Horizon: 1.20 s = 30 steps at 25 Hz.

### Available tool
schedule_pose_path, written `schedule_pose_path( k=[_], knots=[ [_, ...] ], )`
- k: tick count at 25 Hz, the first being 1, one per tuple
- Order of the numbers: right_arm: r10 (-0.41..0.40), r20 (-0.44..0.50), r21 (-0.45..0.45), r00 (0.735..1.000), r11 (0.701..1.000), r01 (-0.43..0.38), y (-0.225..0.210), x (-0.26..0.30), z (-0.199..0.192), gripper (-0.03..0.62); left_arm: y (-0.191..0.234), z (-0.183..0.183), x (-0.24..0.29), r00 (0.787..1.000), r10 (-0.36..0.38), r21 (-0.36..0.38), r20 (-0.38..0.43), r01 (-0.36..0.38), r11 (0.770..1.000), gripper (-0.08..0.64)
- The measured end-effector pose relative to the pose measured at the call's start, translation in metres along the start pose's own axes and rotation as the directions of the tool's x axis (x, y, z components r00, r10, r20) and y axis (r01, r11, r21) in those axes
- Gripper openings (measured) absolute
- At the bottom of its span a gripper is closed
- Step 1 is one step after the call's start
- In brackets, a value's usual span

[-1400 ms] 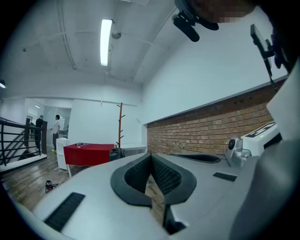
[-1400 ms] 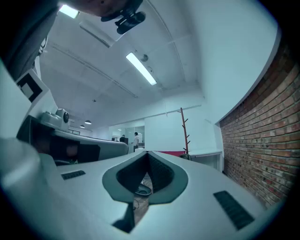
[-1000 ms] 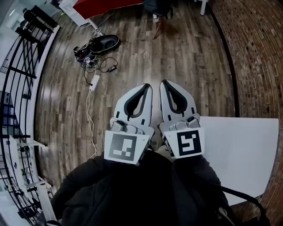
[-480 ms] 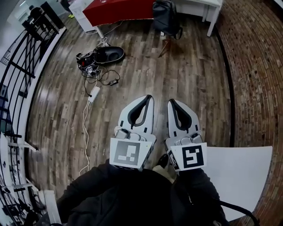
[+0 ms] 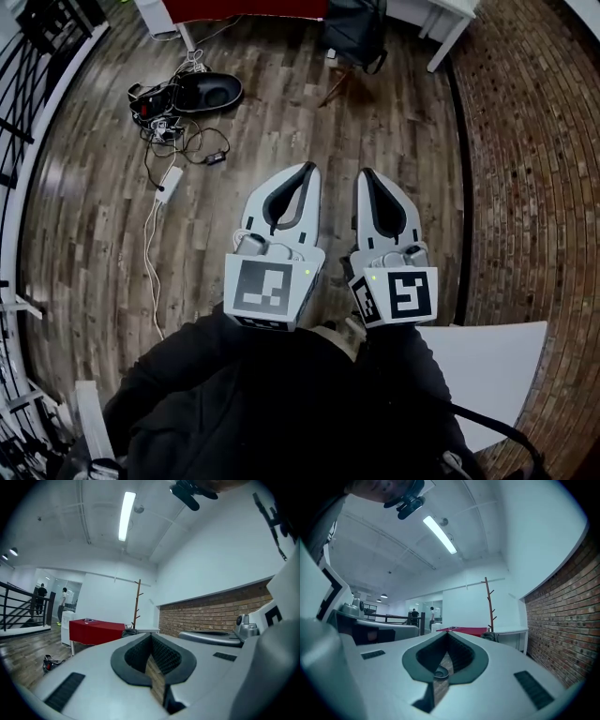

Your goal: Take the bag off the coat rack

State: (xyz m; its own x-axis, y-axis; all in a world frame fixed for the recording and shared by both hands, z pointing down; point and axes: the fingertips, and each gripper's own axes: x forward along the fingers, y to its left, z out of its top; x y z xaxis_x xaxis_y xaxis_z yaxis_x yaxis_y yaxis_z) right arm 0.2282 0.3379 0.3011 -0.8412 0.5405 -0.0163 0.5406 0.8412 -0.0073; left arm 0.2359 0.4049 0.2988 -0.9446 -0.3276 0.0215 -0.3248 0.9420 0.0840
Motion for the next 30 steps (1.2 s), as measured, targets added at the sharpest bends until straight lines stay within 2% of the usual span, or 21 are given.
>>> schedule_pose_path(
  k=[6,14,23,30],
  knots=[
    [-0.013,-0.008,-0.051,1.000,0.999,0.013,0.020,0.055,0.005,0.008,0.050,0.009,0.020,1.000,-0.015,-0.004,0.016,0.015,1.000,0.009],
    [-0.032,-0.001,-0.068,0.999,0.997,0.031,0.017,0.091,0.008,0.008,0.078,0.013,0.045,0.999,-0.035,-0.006,0.028,0.035,0.999,0.011],
    [-0.046,0.032,-0.047,0.998,0.998,0.048,-0.035,0.140,0.003,0.008,0.087,0.010,0.118,0.999,-0.042,0.027,0.015,0.042,0.999,0.009],
    [-0.074,0.026,-0.003,0.997,0.997,0.074,-0.109,0.200,-0.013,0.008,0.092,-0.007,0.210,0.997,-0.049,0.066,-0.066,0.054,0.996,0.010]
  ],
)
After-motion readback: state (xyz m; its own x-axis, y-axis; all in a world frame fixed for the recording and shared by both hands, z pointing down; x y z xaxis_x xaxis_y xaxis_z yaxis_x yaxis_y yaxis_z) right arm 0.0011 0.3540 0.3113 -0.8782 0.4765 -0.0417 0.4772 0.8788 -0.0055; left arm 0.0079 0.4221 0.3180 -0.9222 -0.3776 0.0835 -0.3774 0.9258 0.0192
